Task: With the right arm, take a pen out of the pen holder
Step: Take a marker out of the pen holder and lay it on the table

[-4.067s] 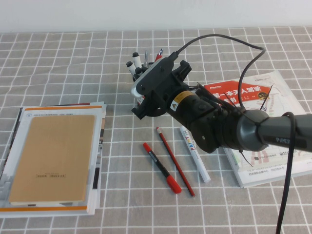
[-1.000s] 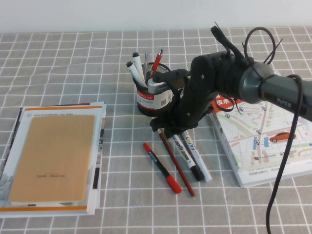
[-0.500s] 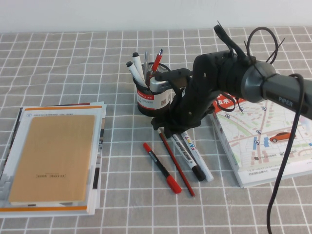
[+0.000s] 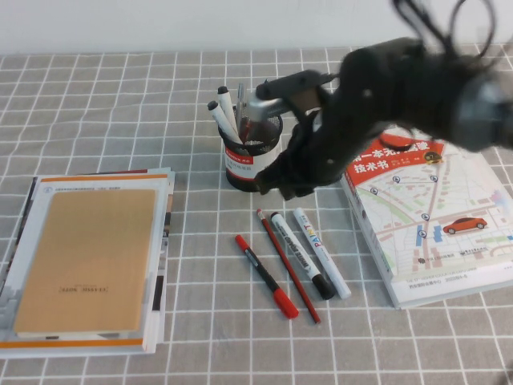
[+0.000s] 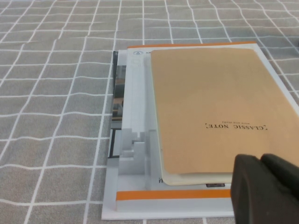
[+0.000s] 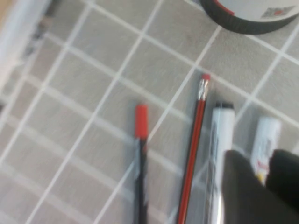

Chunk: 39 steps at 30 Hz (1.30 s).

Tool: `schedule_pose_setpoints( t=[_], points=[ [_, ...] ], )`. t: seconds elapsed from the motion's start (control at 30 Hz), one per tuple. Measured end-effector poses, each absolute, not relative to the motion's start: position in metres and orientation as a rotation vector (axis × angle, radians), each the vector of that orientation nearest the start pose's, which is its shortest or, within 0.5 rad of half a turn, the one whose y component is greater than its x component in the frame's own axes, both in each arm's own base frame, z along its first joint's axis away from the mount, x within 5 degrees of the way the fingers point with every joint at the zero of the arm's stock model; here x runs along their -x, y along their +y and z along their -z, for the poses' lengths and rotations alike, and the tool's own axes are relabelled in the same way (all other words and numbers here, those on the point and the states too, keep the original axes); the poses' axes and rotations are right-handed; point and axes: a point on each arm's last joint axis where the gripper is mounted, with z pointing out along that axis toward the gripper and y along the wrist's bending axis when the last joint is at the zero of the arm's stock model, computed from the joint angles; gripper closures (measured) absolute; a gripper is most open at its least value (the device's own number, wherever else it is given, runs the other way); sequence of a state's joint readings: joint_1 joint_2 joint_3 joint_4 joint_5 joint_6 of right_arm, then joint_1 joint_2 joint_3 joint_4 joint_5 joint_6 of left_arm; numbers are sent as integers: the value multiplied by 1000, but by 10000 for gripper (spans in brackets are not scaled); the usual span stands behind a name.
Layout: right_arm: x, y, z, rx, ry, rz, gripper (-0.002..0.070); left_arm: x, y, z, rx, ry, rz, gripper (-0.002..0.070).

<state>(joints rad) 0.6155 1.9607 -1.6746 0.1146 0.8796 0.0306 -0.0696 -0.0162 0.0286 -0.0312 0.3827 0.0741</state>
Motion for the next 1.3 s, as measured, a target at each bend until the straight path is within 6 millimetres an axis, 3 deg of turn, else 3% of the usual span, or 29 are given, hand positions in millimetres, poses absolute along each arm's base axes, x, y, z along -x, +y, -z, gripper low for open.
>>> schedule_pose_setpoints(
  t=[0.13,0.27,0.5,0.8,1.03,1.3],
  points=[
    [-317,236,-288,705,2540,-358,666,-52,-5,-170,-116,1875,28,678],
    [-284,211,-309,704,2508,-356,683,-52,-5,-170,-116,1875,28,678],
    [-232,174,-323,666,2464,-380,688,-52,-5,-170,-116,1875,28,678],
    [-170,130,-308,667,2481,-386,688,-52,-5,-170,-116,1875,28,678],
    [-147,112,-281,657,2443,-375,688,-52,-5,-170,-116,1875,28,678],
    [-123,82,-241,526,2148,-399,688,-52,-5,-170,-116,1875,28,678]
  ],
)
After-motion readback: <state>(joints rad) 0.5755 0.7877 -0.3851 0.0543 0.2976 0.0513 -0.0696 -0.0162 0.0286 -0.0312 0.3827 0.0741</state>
